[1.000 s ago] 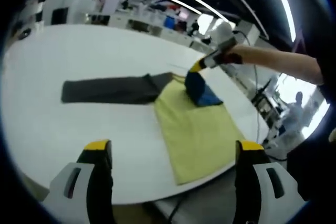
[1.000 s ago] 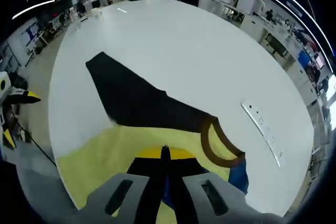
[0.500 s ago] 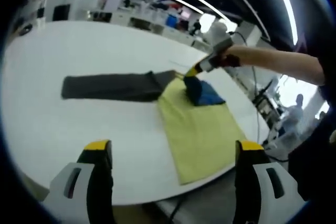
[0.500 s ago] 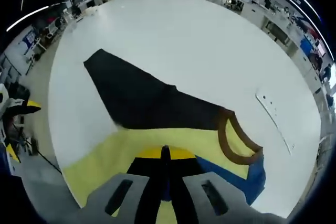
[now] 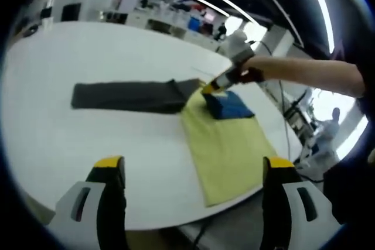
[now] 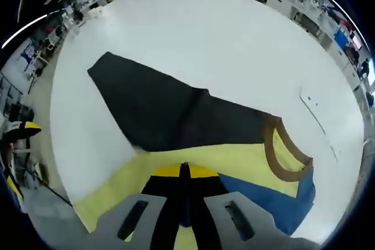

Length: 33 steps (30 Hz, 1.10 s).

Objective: Fold the garment on the visible template until the final outline fits inside the template.

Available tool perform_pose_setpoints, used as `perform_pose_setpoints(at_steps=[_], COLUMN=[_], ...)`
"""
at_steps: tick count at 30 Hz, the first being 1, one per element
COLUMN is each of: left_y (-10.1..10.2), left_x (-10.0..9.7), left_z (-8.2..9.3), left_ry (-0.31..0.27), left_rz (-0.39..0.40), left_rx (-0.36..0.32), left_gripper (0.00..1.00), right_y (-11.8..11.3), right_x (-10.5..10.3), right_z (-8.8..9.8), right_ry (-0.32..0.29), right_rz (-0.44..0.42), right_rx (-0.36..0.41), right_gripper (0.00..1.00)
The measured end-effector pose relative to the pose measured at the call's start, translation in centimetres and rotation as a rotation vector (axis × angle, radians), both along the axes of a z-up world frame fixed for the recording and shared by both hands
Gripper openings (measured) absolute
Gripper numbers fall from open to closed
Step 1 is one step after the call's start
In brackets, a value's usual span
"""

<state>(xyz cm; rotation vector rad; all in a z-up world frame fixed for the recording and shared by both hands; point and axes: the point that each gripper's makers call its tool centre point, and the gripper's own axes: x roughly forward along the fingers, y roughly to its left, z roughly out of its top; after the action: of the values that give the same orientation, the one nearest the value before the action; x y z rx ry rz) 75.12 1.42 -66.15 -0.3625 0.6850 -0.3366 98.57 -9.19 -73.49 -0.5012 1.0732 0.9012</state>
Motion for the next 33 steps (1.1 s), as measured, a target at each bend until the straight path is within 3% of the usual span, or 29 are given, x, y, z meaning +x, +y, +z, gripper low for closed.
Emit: perform_pose_setpoints(at_steps=[19, 33], left_y=[0.8, 0.7], left_x=[0.6, 0.7], left_z=[-1.2, -2.0], left_ry=[0.026, 0.044], left_rz=[0.007, -0.002], left_rx=[-0.002, -0.006], left_gripper=[0.94, 0.94], right_y=[0.7, 1.4], right_x=[1.0, 0.6], right_z=[-2.7, -3.4], right_ry=[0.009, 0.019], right_rz=[-0.051, -0.04], right_rx=[-0.014, -0.019], right_gripper=[0.02, 0.03])
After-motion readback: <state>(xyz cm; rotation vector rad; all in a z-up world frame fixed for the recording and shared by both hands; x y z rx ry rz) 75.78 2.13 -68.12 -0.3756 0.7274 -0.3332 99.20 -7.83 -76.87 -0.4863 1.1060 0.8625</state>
